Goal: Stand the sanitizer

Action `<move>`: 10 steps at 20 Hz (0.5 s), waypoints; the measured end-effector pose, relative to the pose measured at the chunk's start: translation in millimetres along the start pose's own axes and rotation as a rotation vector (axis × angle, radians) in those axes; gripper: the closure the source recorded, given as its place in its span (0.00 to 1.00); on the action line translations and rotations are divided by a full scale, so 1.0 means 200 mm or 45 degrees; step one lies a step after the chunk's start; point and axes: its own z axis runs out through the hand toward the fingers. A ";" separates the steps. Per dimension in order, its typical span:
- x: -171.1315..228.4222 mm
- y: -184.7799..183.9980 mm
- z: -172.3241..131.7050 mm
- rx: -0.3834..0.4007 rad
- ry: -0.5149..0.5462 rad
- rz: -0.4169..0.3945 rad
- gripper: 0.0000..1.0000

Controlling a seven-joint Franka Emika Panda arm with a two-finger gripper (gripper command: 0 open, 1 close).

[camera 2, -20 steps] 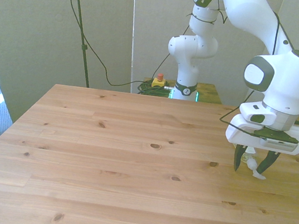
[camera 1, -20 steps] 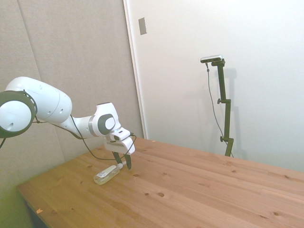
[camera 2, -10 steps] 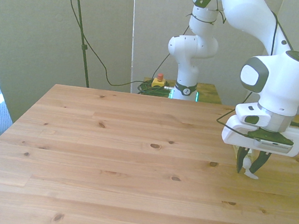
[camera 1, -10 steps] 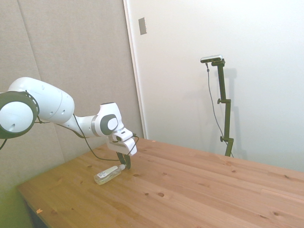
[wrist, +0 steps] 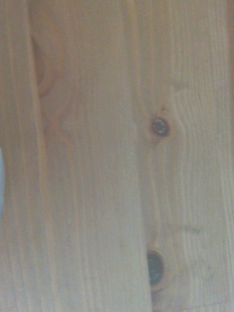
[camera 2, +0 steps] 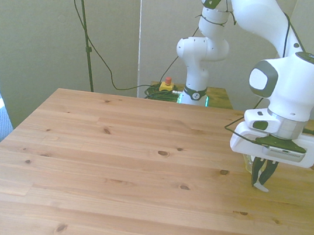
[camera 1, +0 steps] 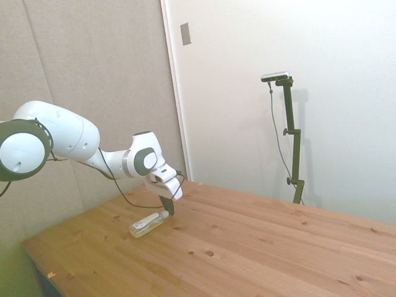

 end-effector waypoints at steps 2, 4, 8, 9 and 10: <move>0.03 -0.01 -0.10 0.069 0.073 0.031 1.00; 0.06 0.00 -0.23 0.125 0.143 0.064 1.00; 0.11 0.04 -0.45 0.214 0.287 0.122 1.00; 0.11 0.05 -0.48 0.228 0.319 0.129 1.00; 0.11 0.06 -0.50 0.248 0.360 0.139 1.00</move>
